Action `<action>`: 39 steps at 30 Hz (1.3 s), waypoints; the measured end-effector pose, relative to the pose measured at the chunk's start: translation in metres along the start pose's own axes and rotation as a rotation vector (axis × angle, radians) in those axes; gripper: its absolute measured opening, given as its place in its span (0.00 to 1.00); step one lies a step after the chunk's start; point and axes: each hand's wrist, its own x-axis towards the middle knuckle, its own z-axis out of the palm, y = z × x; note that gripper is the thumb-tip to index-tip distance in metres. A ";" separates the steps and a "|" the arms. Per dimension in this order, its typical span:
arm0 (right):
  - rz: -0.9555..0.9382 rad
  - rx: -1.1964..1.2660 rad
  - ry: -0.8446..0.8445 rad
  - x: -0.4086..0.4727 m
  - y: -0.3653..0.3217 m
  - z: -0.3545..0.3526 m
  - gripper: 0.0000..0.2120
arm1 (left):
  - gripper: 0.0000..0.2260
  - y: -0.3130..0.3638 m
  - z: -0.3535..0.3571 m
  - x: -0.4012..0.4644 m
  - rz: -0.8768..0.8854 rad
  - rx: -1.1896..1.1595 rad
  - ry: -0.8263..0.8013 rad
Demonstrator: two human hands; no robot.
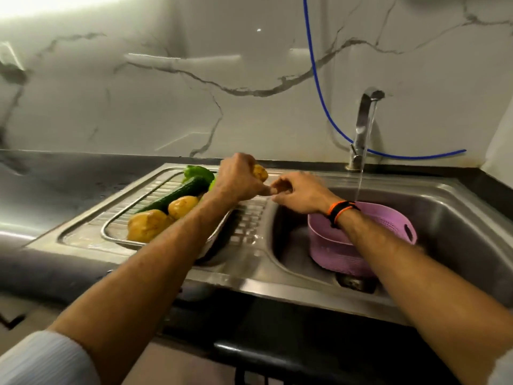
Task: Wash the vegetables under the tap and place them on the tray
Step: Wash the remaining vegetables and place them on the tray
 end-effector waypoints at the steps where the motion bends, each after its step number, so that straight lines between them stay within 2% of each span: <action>1: -0.013 0.033 0.009 0.002 -0.012 0.003 0.14 | 0.29 -0.005 -0.010 -0.001 -0.010 0.008 0.017; 8: -0.084 0.047 0.015 0.015 -0.063 0.025 0.17 | 0.37 -0.053 -0.059 -0.003 -0.175 -0.002 0.079; 15: -0.072 0.045 -0.027 0.026 -0.070 0.042 0.17 | 0.35 -0.084 -0.070 0.001 -0.245 0.004 0.008; 18: -0.063 0.050 -0.014 0.027 -0.068 0.048 0.16 | 0.31 -0.095 -0.070 0.000 -0.204 0.013 -0.017; 22: -0.030 0.123 0.014 0.027 -0.066 0.050 0.16 | 0.35 -0.098 -0.070 -0.003 -0.165 0.053 -0.024; 26: -0.011 0.176 0.039 0.027 -0.064 0.045 0.15 | 0.36 -0.089 -0.072 -0.004 -0.157 0.128 -0.115; 29: -0.004 0.196 0.052 0.024 -0.060 0.039 0.15 | 0.34 -0.079 -0.073 -0.003 -0.141 0.124 -0.108; 34: 0.034 0.188 0.081 0.014 -0.035 0.010 0.17 | 0.30 -0.043 -0.057 0.000 0.032 0.129 -0.005; 39: 0.105 0.137 0.133 -0.006 0.012 -0.027 0.15 | 0.26 -0.001 -0.011 0.004 0.159 0.021 -0.084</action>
